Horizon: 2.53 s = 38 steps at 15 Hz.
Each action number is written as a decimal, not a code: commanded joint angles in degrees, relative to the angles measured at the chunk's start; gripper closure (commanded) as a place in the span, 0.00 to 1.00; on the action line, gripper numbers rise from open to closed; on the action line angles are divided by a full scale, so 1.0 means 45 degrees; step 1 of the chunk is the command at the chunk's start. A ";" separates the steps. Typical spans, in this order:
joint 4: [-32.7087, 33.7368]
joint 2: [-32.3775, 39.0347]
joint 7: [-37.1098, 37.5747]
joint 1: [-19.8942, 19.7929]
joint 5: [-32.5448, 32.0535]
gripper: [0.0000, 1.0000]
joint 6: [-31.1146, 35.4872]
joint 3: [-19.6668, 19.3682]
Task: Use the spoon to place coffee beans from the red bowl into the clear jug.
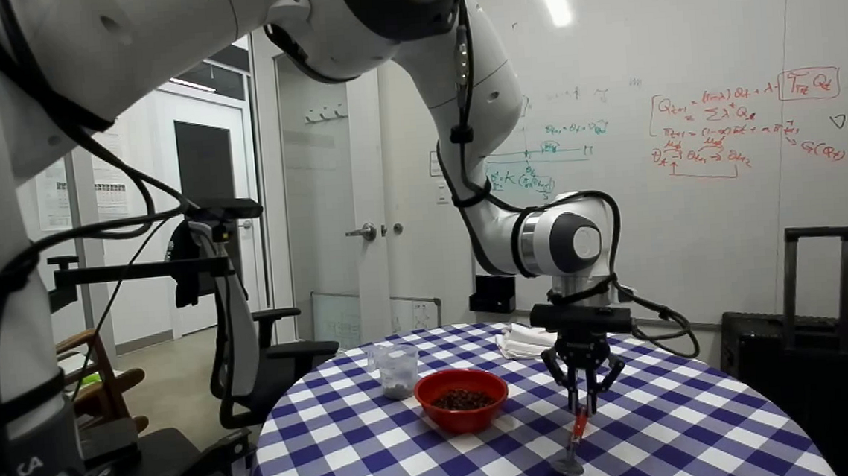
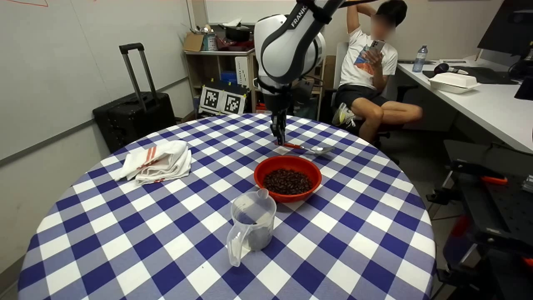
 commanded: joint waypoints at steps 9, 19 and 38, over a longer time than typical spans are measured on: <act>-0.0421 -0.3172 0.1912 -0.0035 0.2435 0.95 -0.0556 0.0562; -0.2115 -0.4816 -0.2725 -0.0700 0.6151 0.95 0.1687 0.3007; -0.6246 -0.4752 0.3784 0.0918 0.5500 0.95 0.7774 0.1381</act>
